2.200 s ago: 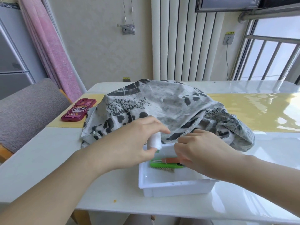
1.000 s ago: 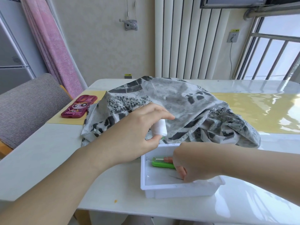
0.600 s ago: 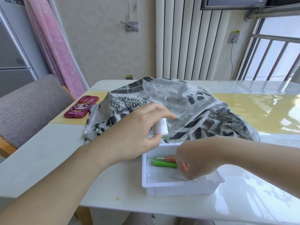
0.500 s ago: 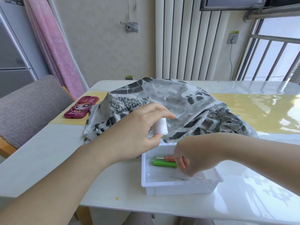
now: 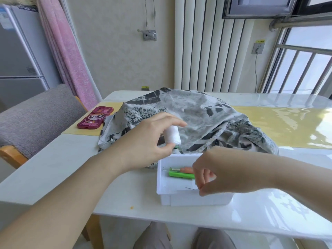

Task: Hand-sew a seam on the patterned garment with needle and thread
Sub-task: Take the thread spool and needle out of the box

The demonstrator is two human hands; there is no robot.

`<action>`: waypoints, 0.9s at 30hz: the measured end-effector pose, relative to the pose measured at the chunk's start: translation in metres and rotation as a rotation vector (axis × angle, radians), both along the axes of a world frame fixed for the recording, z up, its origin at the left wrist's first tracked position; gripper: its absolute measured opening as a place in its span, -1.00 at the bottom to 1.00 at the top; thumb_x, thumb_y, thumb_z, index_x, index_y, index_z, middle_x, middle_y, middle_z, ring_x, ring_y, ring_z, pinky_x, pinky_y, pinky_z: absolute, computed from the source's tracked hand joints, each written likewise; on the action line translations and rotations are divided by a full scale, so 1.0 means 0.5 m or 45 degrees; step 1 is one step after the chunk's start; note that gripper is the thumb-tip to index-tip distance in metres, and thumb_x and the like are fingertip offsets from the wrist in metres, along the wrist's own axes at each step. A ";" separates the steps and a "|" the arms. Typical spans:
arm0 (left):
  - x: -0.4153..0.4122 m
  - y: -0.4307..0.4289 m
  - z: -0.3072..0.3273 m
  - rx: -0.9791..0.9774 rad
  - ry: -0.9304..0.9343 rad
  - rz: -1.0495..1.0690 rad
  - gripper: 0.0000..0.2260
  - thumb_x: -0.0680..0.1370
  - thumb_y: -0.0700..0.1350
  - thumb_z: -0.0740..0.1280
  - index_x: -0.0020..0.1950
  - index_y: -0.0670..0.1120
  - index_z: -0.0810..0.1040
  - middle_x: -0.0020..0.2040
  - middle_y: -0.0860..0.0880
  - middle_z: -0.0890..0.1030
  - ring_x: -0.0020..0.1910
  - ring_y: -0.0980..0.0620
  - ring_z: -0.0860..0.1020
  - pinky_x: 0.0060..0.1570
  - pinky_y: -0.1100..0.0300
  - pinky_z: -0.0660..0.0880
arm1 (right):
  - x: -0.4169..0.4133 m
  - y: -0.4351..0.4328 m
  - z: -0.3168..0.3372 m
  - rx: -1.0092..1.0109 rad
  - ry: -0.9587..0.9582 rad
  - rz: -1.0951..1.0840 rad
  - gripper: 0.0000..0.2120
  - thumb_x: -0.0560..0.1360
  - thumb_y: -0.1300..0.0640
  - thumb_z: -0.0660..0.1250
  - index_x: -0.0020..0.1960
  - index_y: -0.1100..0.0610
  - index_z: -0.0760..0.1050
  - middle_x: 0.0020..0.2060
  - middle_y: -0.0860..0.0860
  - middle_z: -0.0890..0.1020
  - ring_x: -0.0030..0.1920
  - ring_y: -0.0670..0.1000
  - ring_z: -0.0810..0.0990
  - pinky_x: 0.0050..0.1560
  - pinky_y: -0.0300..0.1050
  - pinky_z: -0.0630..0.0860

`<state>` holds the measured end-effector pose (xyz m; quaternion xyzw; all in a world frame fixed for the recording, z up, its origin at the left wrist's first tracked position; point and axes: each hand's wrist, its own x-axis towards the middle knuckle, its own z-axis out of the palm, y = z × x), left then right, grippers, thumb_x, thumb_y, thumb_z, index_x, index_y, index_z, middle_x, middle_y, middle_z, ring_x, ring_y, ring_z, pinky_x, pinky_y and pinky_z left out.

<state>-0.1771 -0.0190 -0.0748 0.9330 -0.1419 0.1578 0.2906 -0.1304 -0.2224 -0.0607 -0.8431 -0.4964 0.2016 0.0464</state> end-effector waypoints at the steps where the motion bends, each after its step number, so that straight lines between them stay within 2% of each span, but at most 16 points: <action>1: -0.001 -0.001 -0.001 -0.012 -0.008 0.013 -0.58 0.48 -0.24 0.37 0.22 0.19 0.47 0.20 0.30 0.44 0.20 0.30 0.43 0.11 0.44 0.35 | -0.015 0.003 -0.006 -0.029 -0.076 0.012 -0.92 0.47 0.00 0.39 -0.13 -0.01 0.56 -0.12 -0.14 0.63 -0.12 -0.16 0.54 -0.07 -0.22 0.50; 2: -0.003 -0.002 -0.002 -0.022 -0.013 0.024 -0.58 0.47 -0.25 0.37 0.21 0.19 0.47 0.19 0.30 0.44 0.18 0.28 0.44 0.09 0.42 0.38 | -0.025 0.006 -0.016 -0.053 -0.156 0.026 -0.91 0.48 0.00 0.38 -0.16 -0.01 0.53 -0.13 -0.13 0.60 -0.12 -0.11 0.52 -0.04 -0.13 0.50; 5: -0.014 -0.009 -0.006 -0.042 -0.022 0.033 -0.57 0.47 -0.26 0.37 0.20 0.19 0.48 0.18 0.31 0.44 0.18 0.28 0.45 0.09 0.41 0.39 | -0.045 0.016 -0.042 -0.053 -0.346 0.052 -0.76 0.50 0.11 0.30 -0.31 -0.02 0.33 -0.33 -0.10 0.43 -0.26 -0.01 0.40 -0.16 -0.10 0.48; 8: -0.027 -0.021 -0.002 -0.071 -0.015 0.028 -0.56 0.48 -0.24 0.37 0.16 0.26 0.44 0.18 0.31 0.44 0.18 0.29 0.44 0.12 0.41 0.39 | -0.049 0.010 -0.049 0.051 -0.564 0.039 -0.81 0.53 0.19 0.19 -0.21 -0.02 0.30 -0.41 -0.08 0.28 -0.41 -0.02 0.28 -0.34 -0.12 0.32; 10: -0.032 -0.032 0.005 -0.119 -0.009 0.033 -0.55 0.49 -0.24 0.37 0.13 0.31 0.44 0.16 0.30 0.45 0.14 0.26 0.47 0.08 0.41 0.43 | -0.050 -0.003 -0.039 0.080 -0.620 0.009 -0.85 0.52 0.19 0.18 -0.17 -0.02 0.33 -0.40 -0.07 0.28 -0.37 0.06 0.33 -0.40 -0.12 0.25; 12: -0.035 -0.043 0.013 -0.187 -0.015 0.036 -0.56 0.49 -0.24 0.37 0.11 0.32 0.45 0.12 0.30 0.46 0.03 0.30 0.50 -0.05 0.46 0.41 | -0.051 -0.019 -0.023 0.083 -0.626 -0.042 -0.86 0.52 0.18 0.19 -0.16 -0.02 0.35 -0.39 -0.09 0.30 -0.29 0.07 0.37 -0.43 -0.16 0.23; 15: -0.033 -0.059 0.025 -0.242 -0.060 0.054 -0.61 0.49 -0.20 0.38 0.12 0.29 0.47 0.07 0.29 0.46 -0.20 0.25 0.51 -0.19 0.46 0.37 | -0.045 -0.046 -0.003 0.105 -0.687 -0.112 -0.87 0.52 0.18 0.18 -0.15 -0.03 0.36 -0.40 -0.09 0.31 -0.27 0.10 0.40 -0.34 -0.14 0.29; 20: -0.009 -0.103 0.053 -0.313 -0.181 0.039 -0.63 0.49 -0.21 0.37 0.10 0.26 0.48 0.05 0.38 0.46 0.04 0.30 0.51 -0.05 0.52 0.41 | -0.007 -0.102 0.047 0.092 -0.846 -0.338 -0.89 0.51 0.20 0.17 -0.14 0.01 0.39 -0.34 -0.03 0.37 -0.30 0.08 0.40 -0.47 -0.18 0.18; 24: 0.035 -0.153 0.054 -0.307 -0.154 0.006 -0.67 0.51 -0.17 0.36 0.18 0.18 0.50 0.10 0.25 0.47 0.01 0.11 0.54 0.02 0.36 0.48 | 0.055 -0.155 0.066 0.126 -0.960 -0.555 -0.88 0.50 0.26 0.16 -0.13 0.10 0.44 -0.36 -0.02 0.33 -0.39 0.02 0.35 -0.44 -0.16 0.24; 27: 0.074 -0.202 0.042 -0.278 -0.113 -0.053 -0.69 0.51 -0.18 0.35 0.19 0.13 0.51 0.10 0.28 0.45 0.04 0.23 0.48 0.06 0.43 0.43 | 0.103 -0.200 0.056 0.070 -1.026 -0.698 -0.86 0.49 0.30 0.15 -0.15 0.12 0.42 -0.35 0.01 0.34 -0.42 -0.01 0.31 -0.47 -0.18 0.19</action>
